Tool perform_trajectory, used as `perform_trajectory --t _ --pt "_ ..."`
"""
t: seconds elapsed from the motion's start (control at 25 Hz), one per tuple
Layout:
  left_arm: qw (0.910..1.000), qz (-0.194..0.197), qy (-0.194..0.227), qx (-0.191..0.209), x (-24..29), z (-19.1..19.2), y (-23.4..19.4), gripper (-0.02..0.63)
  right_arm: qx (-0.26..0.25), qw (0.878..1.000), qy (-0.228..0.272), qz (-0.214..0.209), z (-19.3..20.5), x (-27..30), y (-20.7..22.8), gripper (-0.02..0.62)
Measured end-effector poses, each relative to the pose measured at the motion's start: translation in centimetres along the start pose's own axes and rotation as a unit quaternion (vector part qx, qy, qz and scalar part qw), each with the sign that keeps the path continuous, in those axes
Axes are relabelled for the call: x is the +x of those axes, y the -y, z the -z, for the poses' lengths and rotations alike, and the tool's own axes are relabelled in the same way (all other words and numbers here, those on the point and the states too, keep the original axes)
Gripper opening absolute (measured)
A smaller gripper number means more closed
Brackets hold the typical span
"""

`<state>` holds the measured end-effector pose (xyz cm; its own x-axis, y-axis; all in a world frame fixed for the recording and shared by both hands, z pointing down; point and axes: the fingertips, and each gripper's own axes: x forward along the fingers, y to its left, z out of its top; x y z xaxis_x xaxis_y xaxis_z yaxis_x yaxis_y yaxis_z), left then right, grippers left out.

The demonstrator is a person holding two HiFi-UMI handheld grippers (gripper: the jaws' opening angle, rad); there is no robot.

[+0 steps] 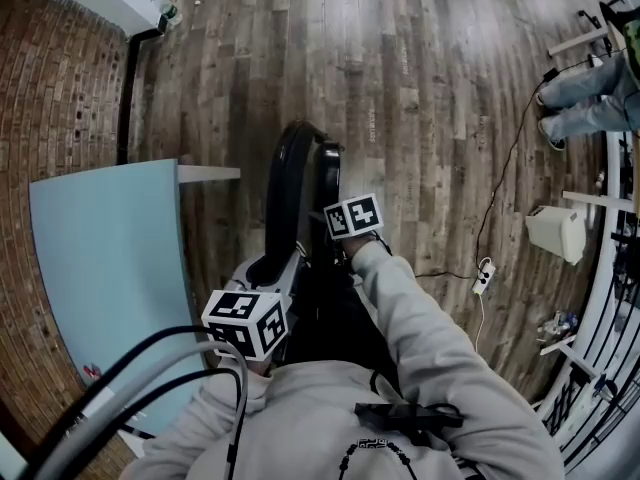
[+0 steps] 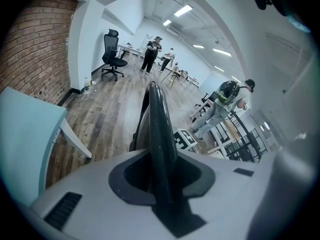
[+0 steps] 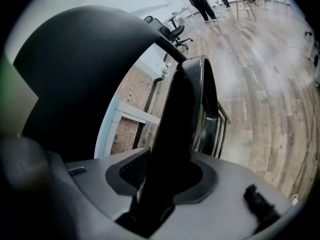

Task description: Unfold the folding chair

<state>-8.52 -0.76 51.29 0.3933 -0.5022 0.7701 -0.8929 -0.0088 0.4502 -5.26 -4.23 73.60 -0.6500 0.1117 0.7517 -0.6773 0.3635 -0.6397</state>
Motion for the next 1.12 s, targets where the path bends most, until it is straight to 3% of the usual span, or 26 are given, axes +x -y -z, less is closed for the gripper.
perform_trajectory --t 0.48,1.12 --pt "0.9998 0.014 -0.005 0.012 1.0 -0.9 0.8 0.112 0.002 0.999 0.008 -0.044 0.2 -2.7 3.1 0.144" --pt "0.9994 0.024 -0.009 0.022 3.5 -0.6 3.2 0.109 0.024 0.991 0.018 -0.130 2.6 -8.0 11.8 0.144"
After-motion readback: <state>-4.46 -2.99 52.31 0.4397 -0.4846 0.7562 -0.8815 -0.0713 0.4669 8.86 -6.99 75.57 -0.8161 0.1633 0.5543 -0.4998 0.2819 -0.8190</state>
